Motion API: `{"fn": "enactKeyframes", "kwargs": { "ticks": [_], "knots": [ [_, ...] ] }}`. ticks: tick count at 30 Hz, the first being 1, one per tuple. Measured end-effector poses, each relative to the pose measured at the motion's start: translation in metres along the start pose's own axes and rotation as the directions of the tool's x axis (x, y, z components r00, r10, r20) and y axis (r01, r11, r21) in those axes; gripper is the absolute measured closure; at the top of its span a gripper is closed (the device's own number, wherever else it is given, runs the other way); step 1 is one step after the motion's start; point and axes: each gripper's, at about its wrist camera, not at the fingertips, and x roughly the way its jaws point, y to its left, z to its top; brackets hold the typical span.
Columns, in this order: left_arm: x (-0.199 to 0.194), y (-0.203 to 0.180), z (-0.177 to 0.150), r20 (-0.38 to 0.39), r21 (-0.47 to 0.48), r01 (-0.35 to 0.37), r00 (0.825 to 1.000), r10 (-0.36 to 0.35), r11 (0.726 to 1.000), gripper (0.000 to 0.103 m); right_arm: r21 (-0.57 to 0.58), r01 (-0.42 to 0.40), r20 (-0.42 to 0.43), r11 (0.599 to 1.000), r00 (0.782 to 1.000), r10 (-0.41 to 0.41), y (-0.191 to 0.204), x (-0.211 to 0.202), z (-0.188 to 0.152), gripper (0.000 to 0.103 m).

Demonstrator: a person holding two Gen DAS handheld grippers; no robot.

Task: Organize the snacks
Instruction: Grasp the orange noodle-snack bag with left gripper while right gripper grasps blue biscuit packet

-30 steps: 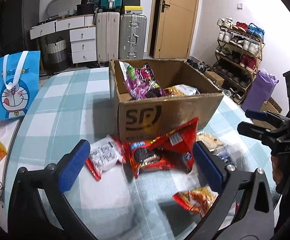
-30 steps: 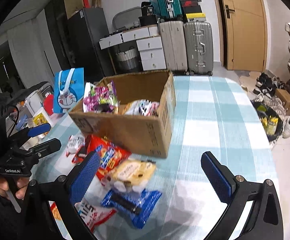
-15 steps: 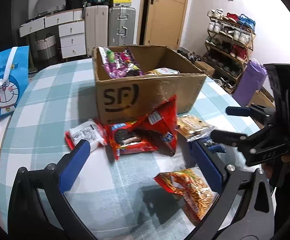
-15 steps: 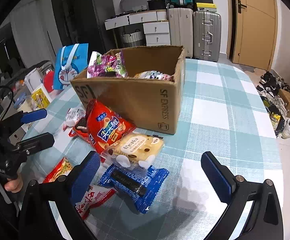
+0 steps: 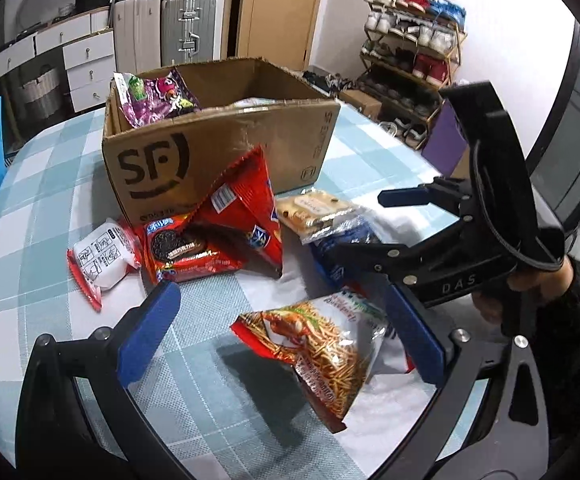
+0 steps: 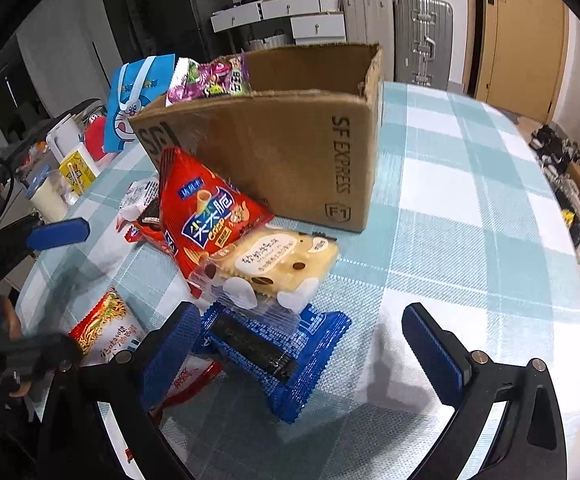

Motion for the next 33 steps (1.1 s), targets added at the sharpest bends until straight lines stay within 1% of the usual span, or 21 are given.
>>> {"fn": "enactKeyframes", "kwargs": {
  "ticks": [1, 4, 7, 10, 13, 16, 19, 21, 24, 26, 30, 33],
  "knots": [
    [0.002, -0.001, -0.001, -0.011, 0.003, 0.001, 1.000, -0.001, 1.000, 0.001, -0.002, 0.001, -0.006, 1.000, 1.000, -0.001, -0.001, 0.001, 0.000, 0.000],
    [0.009, -0.005, -0.006, -0.062, 0.028, 0.039, 0.997, -0.037, 0.999, 0.001, -0.013, 0.001, -0.022, 1.000, 1.000, -0.001, -0.002, 0.005, -0.002, 0.000],
    [0.012, -0.011, -0.006, -0.064, 0.046, 0.038, 0.997, -0.035, 0.998, 0.001, -0.017, 0.003, -0.035, 1.000, 0.999, -0.004, -0.007, 0.006, -0.002, 0.000],
    [0.016, -0.014, -0.009, -0.081, 0.057, 0.041, 0.996, -0.036, 0.998, 0.001, -0.032, 0.017, -0.052, 0.999, 0.998, -0.018, -0.014, 0.006, -0.003, 0.000],
    [0.020, -0.017, -0.008, -0.096, 0.073, 0.046, 0.995, -0.039, 0.996, 0.001, -0.021, 0.034, -0.051, 0.999, 0.998, -0.035, -0.021, 0.004, -0.005, 0.000],
    [0.025, -0.023, -0.010, -0.117, 0.089, 0.062, 0.992, -0.051, 0.994, 0.001, -0.015, 0.033, -0.045, 0.999, 0.998, -0.033, -0.024, 0.001, -0.004, 0.001],
    [0.030, -0.027, -0.013, -0.132, 0.109, 0.060, 0.990, -0.045, 0.992, 0.001, -0.026, 0.020, -0.048, 0.999, 0.999, -0.021, -0.020, 0.002, -0.005, 0.001],
    [0.033, -0.026, -0.014, -0.144, 0.105, 0.071, 0.988, -0.055, 0.992, 0.001, -0.032, 0.010, -0.053, 0.999, 0.999, -0.011, -0.016, 0.004, -0.006, 0.001],
    [0.034, -0.020, -0.013, -0.149, 0.105, 0.042, 0.988, -0.026, 0.994, 0.001, -0.053, 0.033, -0.059, 0.998, 0.998, -0.036, -0.010, 0.008, -0.007, 0.000],
    [0.034, -0.011, -0.013, -0.149, 0.089, 0.020, 0.989, -0.006, 0.996, 0.001, -0.061, 0.042, -0.066, 0.997, 0.997, -0.046, -0.010, 0.009, -0.009, 0.001],
    [0.031, 0.003, -0.011, -0.143, 0.050, 0.007, 0.990, 0.000, 0.999, 0.001, -0.052, 0.047, -0.067, 0.998, 0.996, -0.050, -0.016, 0.007, -0.009, 0.001],
    [0.031, 0.006, -0.011, -0.138, 0.040, 0.006, 0.990, 0.000, 0.999, 0.001, -0.050, 0.046, -0.064, 0.998, 0.997, -0.049, -0.016, 0.007, -0.009, 0.001]
  ]
}}
